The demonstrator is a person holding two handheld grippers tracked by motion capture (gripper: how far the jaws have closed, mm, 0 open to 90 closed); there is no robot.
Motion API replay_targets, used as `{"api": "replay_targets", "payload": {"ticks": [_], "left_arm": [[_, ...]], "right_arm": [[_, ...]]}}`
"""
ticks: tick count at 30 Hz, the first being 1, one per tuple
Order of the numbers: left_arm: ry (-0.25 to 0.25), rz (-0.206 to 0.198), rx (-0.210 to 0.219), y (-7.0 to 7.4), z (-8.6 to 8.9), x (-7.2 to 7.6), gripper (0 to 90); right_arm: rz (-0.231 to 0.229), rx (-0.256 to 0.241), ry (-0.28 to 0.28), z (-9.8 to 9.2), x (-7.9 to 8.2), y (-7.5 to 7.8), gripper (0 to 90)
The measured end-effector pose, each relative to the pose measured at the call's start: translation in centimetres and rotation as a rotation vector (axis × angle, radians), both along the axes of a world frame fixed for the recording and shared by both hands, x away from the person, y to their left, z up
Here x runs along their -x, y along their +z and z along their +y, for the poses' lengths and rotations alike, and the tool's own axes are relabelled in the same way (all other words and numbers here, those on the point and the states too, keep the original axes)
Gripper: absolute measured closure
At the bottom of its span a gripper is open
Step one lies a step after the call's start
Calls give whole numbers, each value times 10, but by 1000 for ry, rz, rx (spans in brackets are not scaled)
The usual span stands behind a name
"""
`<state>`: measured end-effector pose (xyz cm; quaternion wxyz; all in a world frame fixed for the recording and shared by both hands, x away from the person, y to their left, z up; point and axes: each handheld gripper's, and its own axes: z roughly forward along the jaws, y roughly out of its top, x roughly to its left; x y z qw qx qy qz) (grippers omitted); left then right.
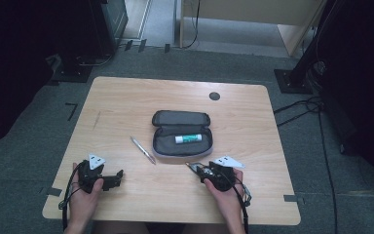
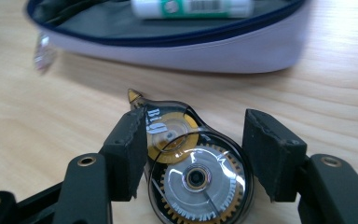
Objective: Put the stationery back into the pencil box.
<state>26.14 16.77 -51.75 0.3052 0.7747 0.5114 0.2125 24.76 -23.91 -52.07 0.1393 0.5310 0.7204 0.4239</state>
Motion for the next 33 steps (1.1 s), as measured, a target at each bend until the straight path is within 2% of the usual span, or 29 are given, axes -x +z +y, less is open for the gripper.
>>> {"api": "replay_targets", "payload": {"ticks": [2,6,7,9,11,13,17,20,25,26,27,33], "left_arm": [[-23,-19,24,2,1,2,0],[-56,-29,59,7,3,6,0],[-61,-31,67,8,2,7,0],[-75,-35,115,11,2,9,0],[-89,-46,143,13,-2,12,0],[-110,-49,156,14,-6,13,0],[-143,-55,171,13,-15,15,0],[-168,-56,170,12,-24,17,0],[-202,-55,168,11,-35,19,0],[-214,-55,168,10,-38,19,0],[-225,-56,161,9,-41,20,0],[-272,-57,160,8,-52,21,0]], "right_arm": [[5,-7,40,5,2,0,407],[-4,4,106,14,4,0,375],[-5,17,113,15,5,0,348],[-16,35,107,16,7,0,314],[-19,2,113,13,9,1,285],[-29,-9,132,9,12,4,246],[-23,26,167,5,15,5,184],[-22,56,198,4,15,2,180],[-29,100,230,7,16,-3,198],[-32,109,234,8,16,-3,221],[-41,109,256,9,16,-2,289],[-60,126,304,14,15,-2,383]]}}
